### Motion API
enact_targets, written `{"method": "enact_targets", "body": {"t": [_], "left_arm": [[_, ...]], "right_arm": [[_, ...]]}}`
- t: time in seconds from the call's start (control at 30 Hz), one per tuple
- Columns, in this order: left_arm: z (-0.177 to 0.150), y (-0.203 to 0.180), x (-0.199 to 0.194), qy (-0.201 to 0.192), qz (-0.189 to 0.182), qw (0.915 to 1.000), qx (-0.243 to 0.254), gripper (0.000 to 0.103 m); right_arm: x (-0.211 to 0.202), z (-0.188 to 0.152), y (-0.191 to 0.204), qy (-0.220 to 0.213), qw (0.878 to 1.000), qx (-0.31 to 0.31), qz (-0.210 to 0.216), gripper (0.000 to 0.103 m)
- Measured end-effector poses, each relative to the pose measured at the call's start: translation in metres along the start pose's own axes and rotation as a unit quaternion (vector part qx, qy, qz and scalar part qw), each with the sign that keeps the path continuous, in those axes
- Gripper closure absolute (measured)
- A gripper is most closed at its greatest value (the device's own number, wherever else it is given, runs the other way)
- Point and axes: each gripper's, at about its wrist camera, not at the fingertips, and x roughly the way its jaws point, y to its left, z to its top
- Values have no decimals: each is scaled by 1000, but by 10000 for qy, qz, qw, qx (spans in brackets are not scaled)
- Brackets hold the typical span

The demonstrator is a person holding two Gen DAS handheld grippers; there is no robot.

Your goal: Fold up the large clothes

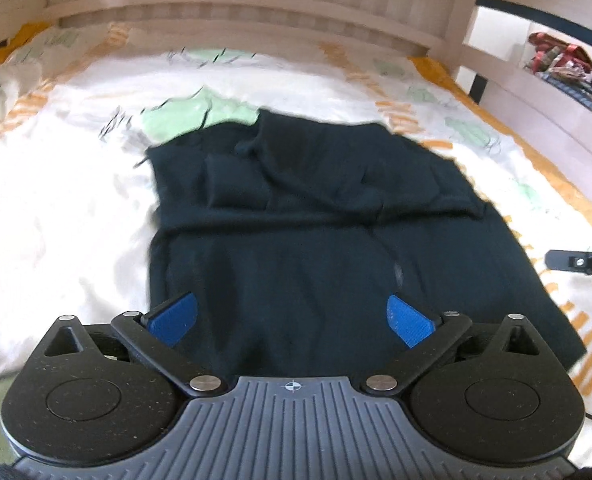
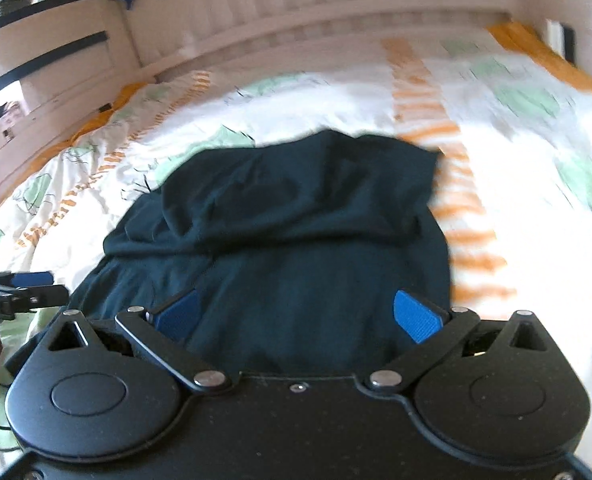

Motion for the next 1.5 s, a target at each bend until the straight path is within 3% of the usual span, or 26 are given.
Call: {"method": "enact_targets", "body": {"t": [0.27,0.5,0.73,1.03,1.27,1.33,1.43,1.5], "left_arm": [[-30,16,-25,339,127,9992,-147,0],[-51,33,-15,820,152,9951,-532,0],[-58,36,12,1207,109,9908,-603,0],[-60,32,23,998,161,9924,-695,0],[-59,35,17,1021,-21,9913,-831,2],[-60,32,14,1026,-51,9916,-791,8],[-62,31,7,931,9,9924,-803,30],[-62,35,3,859,-10,9915,-973,55]], "right_arm": [[-18,-27,-28,738,9929,887,-291,1],[-18,-56,-41,1225,9843,1263,-166,1],[-12,-63,-44,1338,9824,1306,-24,0],[-8,-66,-50,1268,9814,1435,157,0],[-11,-66,-50,1241,9820,1410,213,0],[-12,-66,-49,1255,9821,1379,277,0],[-14,-66,-47,1270,9824,1324,347,8],[-16,-66,-45,1254,9835,1281,262,35]]}}
